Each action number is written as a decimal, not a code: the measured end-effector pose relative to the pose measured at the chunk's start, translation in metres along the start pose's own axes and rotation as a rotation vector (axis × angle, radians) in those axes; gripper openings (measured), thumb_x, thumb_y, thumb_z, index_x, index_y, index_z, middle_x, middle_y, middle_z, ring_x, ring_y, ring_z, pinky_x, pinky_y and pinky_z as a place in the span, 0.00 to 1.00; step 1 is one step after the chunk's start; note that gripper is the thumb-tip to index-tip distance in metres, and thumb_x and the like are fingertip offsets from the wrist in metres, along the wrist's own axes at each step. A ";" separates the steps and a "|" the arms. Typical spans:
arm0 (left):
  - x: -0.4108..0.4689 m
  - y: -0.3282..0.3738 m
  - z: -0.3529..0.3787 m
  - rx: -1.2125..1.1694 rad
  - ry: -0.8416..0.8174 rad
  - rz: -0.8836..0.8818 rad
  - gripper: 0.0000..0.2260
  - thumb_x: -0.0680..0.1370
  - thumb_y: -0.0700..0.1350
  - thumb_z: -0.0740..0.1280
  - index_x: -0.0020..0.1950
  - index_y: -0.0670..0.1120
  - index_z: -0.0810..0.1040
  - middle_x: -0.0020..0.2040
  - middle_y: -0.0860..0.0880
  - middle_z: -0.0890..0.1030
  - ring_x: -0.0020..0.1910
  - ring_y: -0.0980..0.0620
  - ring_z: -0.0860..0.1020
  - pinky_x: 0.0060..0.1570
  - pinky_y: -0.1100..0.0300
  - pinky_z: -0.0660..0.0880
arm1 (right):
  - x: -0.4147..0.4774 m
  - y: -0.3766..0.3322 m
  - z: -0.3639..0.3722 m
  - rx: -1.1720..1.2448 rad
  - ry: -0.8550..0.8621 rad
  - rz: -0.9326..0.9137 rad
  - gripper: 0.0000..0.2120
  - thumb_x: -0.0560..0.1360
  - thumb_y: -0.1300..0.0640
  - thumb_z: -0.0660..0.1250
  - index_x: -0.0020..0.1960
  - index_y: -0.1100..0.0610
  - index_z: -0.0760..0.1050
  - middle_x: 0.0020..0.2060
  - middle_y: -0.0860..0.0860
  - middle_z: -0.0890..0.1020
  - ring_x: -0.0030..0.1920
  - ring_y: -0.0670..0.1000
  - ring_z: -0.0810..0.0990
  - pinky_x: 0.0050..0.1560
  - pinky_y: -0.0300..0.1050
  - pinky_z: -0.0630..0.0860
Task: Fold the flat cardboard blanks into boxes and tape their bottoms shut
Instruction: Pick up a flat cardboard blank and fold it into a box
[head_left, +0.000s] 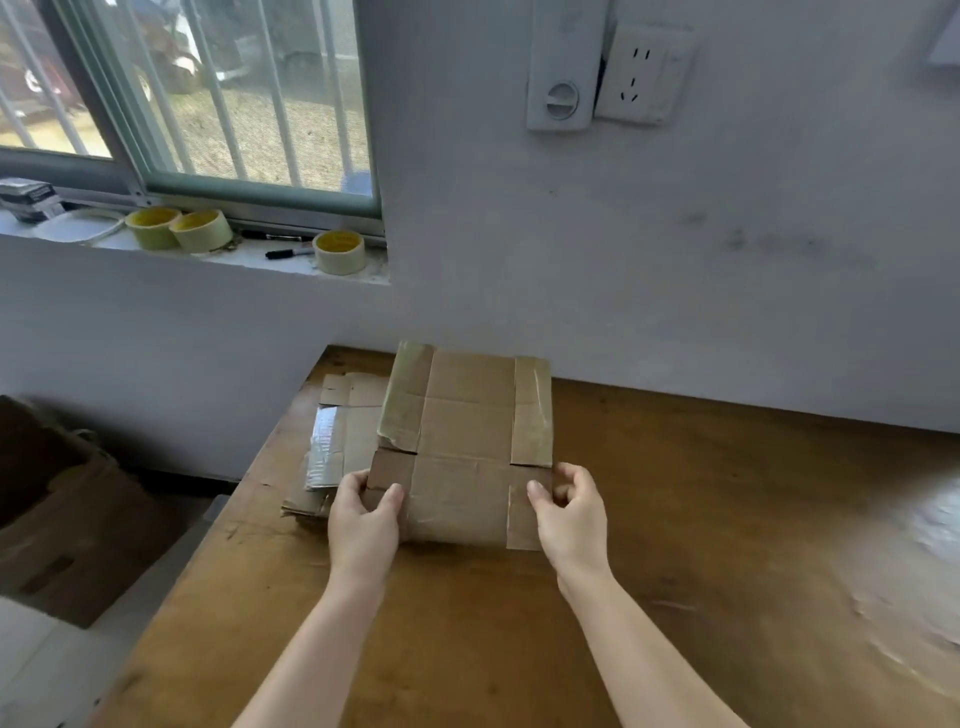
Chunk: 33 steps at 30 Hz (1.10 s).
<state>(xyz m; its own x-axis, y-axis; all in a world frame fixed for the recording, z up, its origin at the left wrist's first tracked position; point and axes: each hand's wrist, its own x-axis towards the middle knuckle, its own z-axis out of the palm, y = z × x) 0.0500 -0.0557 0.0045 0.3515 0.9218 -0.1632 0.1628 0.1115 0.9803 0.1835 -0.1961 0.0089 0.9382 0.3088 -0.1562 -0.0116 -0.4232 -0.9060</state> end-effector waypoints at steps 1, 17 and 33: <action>-0.012 0.002 0.009 -0.015 -0.005 0.010 0.08 0.77 0.39 0.67 0.53 0.50 0.74 0.47 0.54 0.79 0.46 0.59 0.77 0.41 0.68 0.71 | -0.002 0.004 -0.015 0.007 0.015 -0.005 0.20 0.77 0.54 0.69 0.67 0.53 0.69 0.50 0.50 0.78 0.50 0.49 0.78 0.47 0.41 0.74; -0.205 -0.004 0.176 -0.078 -0.082 -0.058 0.07 0.78 0.40 0.67 0.52 0.51 0.75 0.44 0.52 0.81 0.41 0.54 0.80 0.33 0.61 0.74 | -0.015 0.087 -0.264 0.069 0.076 -0.002 0.20 0.76 0.56 0.70 0.66 0.54 0.72 0.48 0.51 0.82 0.49 0.50 0.81 0.53 0.50 0.80; -0.266 -0.001 0.275 0.035 -0.288 -0.015 0.09 0.79 0.40 0.66 0.57 0.49 0.75 0.49 0.51 0.81 0.46 0.53 0.79 0.36 0.63 0.72 | -0.011 0.134 -0.378 0.261 0.211 0.045 0.10 0.78 0.55 0.66 0.58 0.55 0.74 0.48 0.51 0.82 0.47 0.49 0.80 0.37 0.37 0.76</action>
<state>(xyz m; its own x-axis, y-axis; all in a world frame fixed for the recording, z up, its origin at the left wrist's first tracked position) 0.2096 -0.4027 0.0163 0.5954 0.7761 -0.2075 0.2004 0.1067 0.9739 0.3024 -0.5784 0.0381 0.9853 0.1002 -0.1383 -0.1172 -0.1919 -0.9744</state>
